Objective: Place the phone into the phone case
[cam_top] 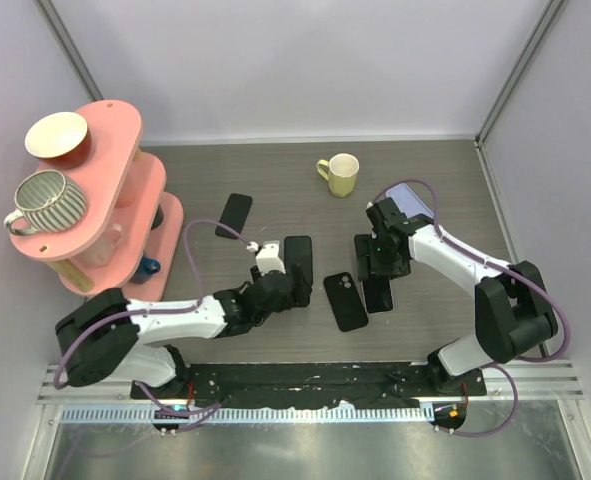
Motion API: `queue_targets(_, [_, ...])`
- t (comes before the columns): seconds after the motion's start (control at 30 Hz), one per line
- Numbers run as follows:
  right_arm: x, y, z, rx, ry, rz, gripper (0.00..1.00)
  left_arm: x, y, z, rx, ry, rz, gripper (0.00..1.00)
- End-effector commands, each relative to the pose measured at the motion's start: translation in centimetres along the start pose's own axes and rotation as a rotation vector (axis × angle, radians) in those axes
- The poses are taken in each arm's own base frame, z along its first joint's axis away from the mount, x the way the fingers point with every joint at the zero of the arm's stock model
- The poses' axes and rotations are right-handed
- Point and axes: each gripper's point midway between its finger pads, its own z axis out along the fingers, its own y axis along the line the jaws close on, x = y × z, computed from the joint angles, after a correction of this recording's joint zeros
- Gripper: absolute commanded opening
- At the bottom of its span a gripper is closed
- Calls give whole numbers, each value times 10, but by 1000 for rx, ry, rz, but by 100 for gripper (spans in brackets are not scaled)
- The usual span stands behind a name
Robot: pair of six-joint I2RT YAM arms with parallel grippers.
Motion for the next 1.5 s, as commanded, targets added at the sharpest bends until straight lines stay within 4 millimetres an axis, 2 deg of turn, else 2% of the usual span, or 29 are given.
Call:
queue_targets(0.0, [-10,16,-3,-69,-8,-7,53,-8,-46,17,102,-31,-116,75])
queue_targets(0.1, [-13,17,-5,-66,15,-9,52,-3,-61,22,144,-24,-118,72])
queue_targets(0.2, [-16,19,-11,-69,20,-12,52,4,-65,28,154,-22,-114,70])
queue_targets(0.43, [-12,18,-23,-76,20,-12,51,7,-57,31,136,-32,-105,67])
queue_targets(0.9, [-23,15,-47,-60,-37,-18,47,2,-47,21,127,-61,-98,68])
queue_targets(1.03, [-22,17,-45,-68,-29,-20,45,3,-44,20,126,-60,-97,68])
queue_targets(1.23, [-24,15,-37,-56,-40,-22,45,4,-51,18,165,-50,-96,68])
queue_targets(1.33, [-28,3,-27,2,-87,-41,67,3,-51,17,168,-53,-97,68])
queue_targets(1.4, [-30,-3,-22,31,-112,-46,74,1,-49,15,158,-55,-114,68])
queue_targets(1.43, [-30,-5,-16,37,-122,-42,84,2,-43,14,140,-62,-120,68])
queue_targets(1.47, [-30,-5,-12,42,-120,-42,87,0,-42,12,146,-69,-131,68])
